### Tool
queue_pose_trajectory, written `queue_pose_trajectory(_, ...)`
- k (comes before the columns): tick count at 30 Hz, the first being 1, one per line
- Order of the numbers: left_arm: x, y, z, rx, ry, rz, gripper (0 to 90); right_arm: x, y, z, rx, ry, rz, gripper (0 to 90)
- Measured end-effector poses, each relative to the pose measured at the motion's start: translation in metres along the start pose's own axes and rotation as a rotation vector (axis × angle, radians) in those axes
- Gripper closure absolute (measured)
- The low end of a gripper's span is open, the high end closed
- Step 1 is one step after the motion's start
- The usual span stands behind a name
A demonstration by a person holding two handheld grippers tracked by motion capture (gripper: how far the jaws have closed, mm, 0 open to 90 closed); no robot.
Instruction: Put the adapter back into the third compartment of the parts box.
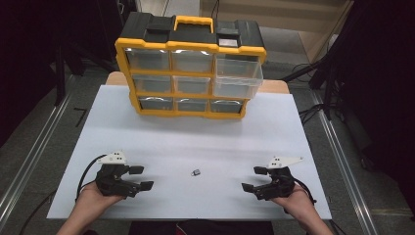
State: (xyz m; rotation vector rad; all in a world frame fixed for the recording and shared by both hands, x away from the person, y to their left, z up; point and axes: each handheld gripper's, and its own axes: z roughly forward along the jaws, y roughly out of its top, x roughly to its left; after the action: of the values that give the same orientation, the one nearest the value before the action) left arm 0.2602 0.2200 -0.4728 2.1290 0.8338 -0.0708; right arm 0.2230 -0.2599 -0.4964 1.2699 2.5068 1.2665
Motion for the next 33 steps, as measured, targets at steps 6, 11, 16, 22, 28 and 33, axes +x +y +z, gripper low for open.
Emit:
queue_pose_trajectory(6, -0.0015, 0.0007, -0.0005, -0.005, 0.001, 0.006, 25.2, -0.0014, 0.0010, 0.0035, 0.013, 0.006, 0.018, 12.9)
queue_pose_trajectory(11, 0.0000, 0.0010, -0.0019, 0.003, -0.004, -0.015, 25.4, -0.0039, 0.0020, 0.0023, 0.017, -0.009, 0.081, 12.9)
queue_pose_trajectory(16, 0.0016, 0.0020, -0.0024, 0.009, -0.022, -0.049, 27.7, -0.0046, 0.0021, 0.0016, 0.023, -0.016, 0.090, 12.9)
queue_pose_trajectory(22, 0.0016, 0.0019, -0.0037, 0.001, 0.005, -0.034, 26.5, -0.0042, 0.0024, 0.0000, 0.015, -0.013, 0.084, 12.9)
queue_pose_trajectory(28, 0.0014, 0.0014, -0.0042, -0.007, 0.021, -0.028, 26.5, -0.0031, 0.0038, -0.0010, 0.005, -0.011, 0.076, 12.9)
queue_pose_trajectory(33, 0.0015, 0.0014, -0.0040, -0.006, 0.023, -0.025, 26.6, -0.0033, 0.0038, -0.0007, 0.007, -0.009, 0.075, 12.9)
